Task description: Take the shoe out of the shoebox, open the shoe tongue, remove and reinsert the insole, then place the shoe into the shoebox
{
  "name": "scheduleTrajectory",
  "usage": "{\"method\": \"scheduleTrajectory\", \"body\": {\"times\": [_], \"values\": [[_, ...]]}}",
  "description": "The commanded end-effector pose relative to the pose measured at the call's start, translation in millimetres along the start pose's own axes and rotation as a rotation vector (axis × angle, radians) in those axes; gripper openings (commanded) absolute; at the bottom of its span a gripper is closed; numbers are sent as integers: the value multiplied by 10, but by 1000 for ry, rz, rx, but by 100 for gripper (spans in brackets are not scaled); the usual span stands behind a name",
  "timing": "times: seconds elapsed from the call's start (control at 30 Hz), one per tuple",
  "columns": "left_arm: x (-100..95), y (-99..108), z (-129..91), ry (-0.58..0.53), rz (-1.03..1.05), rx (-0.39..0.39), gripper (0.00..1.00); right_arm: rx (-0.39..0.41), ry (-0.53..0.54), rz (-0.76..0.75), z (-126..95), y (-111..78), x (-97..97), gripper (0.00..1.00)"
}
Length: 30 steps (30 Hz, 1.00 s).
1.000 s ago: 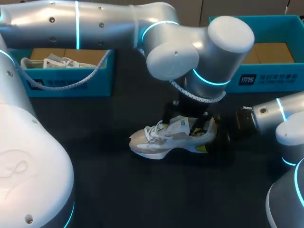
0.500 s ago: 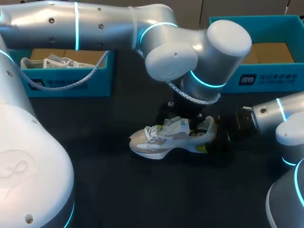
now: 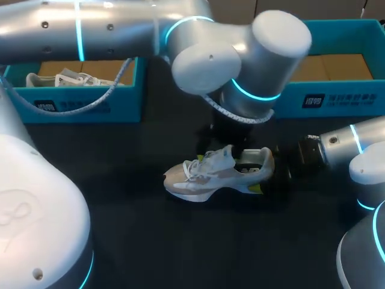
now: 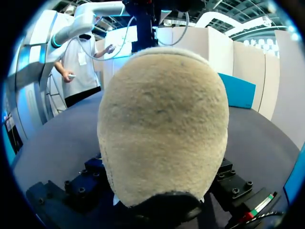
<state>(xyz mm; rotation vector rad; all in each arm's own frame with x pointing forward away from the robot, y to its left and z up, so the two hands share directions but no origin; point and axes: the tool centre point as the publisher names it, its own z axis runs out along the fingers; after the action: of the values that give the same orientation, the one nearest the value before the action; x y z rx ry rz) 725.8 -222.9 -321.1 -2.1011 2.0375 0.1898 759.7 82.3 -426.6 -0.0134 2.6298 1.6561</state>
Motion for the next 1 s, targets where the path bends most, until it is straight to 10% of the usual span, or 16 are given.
{"method": "scheduleTrajectory", "body": {"times": [0.03,0.1,0.57,1.0], "values": [[-127,49,4,125,9,-53,17,3,-2,0,26,-7,-4,0],[-129,57,3,181,21,-93,0,3,-2,0,26,-7,-4,0],[-385,76,-220,344,16,-116,0,3,-2,0,26,-7,-4,0],[-756,101,59,254,-94,-143,4,3,-2,0,26,-7,-4,0]]}}
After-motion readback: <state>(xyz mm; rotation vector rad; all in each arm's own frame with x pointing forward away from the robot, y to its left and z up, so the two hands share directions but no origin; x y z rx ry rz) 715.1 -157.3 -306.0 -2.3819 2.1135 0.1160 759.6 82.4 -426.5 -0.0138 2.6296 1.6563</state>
